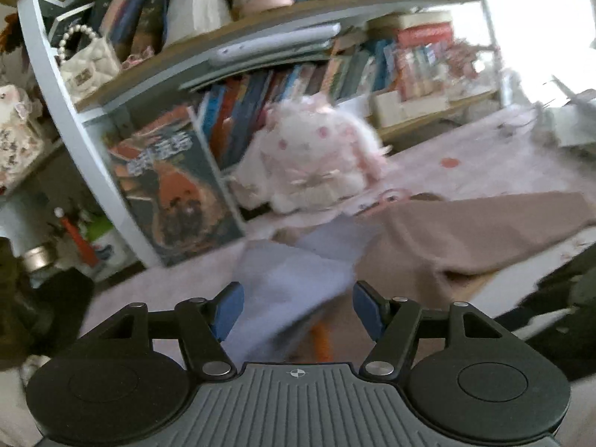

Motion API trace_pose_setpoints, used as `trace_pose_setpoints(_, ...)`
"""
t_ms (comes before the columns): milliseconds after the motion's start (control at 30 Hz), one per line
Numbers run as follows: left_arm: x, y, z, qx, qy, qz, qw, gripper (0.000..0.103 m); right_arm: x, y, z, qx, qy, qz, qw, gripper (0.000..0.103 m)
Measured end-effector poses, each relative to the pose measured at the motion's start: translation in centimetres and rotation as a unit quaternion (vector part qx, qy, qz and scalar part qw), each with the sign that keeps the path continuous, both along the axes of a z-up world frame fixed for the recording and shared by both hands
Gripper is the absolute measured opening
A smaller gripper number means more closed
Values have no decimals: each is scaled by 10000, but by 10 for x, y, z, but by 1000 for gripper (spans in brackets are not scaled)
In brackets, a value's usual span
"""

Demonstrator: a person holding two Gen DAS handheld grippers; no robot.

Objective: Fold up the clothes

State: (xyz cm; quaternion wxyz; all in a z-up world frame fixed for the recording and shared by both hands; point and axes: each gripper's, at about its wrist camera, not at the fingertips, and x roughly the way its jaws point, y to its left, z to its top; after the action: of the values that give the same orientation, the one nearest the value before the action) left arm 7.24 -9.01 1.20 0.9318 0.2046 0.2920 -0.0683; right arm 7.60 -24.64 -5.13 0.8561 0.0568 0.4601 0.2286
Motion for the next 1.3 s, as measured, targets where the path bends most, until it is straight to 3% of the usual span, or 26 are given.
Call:
trace_pose_setpoints(100, 19, 7, -16, 314, 252, 249, 9989, 66, 3, 14, -2, -404, -314, 266, 9983, 17)
trace_pose_setpoints(133, 25, 11, -23, 428, 385, 279, 9980, 61, 3, 14, -2, -447, -359, 324, 9978, 11)
trace_pose_setpoints(167, 30, 15, -30, 491, 481, 317, 9971, 49, 4, 14, -3, -477, -398, 374, 9974, 10)
trace_pose_setpoints(200, 35, 20, -34, 458, 570, 379, 9966, 25, 4, 11, -3, -464, -395, 326, 9976, 9)
trace_pose_setpoints(233, 41, 26, -37, 362, 642, 443, 9963, 18, 3, 7, -3, -474, -397, 210, 9979, 8)
trace_pose_setpoints(267, 45, 32, -34, 32, 632, 511, 9967, 12, 2, 0, -3, -519, -427, 48, 9977, 8)
trace_pose_setpoints(367, 53, 50, -15, -1126, 441, 696, 9902, 11, -6, -23, -1, -653, -508, -460, 9955, 8)
trace_pose_setpoints(433, 57, 64, -4, -1906, 336, 850, 9774, 11, -11, -42, -1, -788, -497, -816, 9923, 8)
trace_pose_setpoints(500, 66, 89, -6, -2603, 474, 1202, 9568, 11, -16, -63, -3, -824, -419, -1165, 9889, 8)
trace_pose_setpoints(567, 75, 111, -20, -2827, 795, 1549, 9433, 14, -19, -79, -3, -773, -340, -1381, 9868, 8)
trace_pose_setpoints(600, 79, 120, -28, -2746, 940, 1711, 9415, 19, -20, -82, -4, -751, -306, -1406, 9867, 8)
trace_pose_setpoints(667, 82, 135, -40, -2425, 1105, 2052, 9417, 20, -20, -82, -3, -798, -297, -1375, 9868, 8)
trace_pose_setpoints(767, 72, 147, -36, -1860, 817, 2400, 9493, 27, -21, -80, -3, -870, -309, -1324, 9869, 8)
trace_pose_setpoints(833, 63, 149, -28, -1775, 633, 2346, 9537, 28, -22, -79, -3, -914, -324, -1293, 9869, 9)
trace_pose_setpoints(900, 56, 136, -19, -1686, 503, 1884, 9662, 29, -24, -77, -2, -958, -340, -1261, 9868, 9)
trace_pose_setpoints(1033, 53, 77, -10, -1418, 369, 640, 9871, 55, -23, -75, -2, -1030, -363, -1208, 9866, 9)
trace_pose_setpoints(1133, 52, 26, -17, -1147, 528, -199, 9918, 57, -23, -75, -2, -1050, -374, -1192, 9866, 10)
trace_pose_setpoints(1300, 41, -39, -34, -509, 726, -1203, 9888, 58, -24, -74, -3, -1054, -391, -1215, 9862, 12)
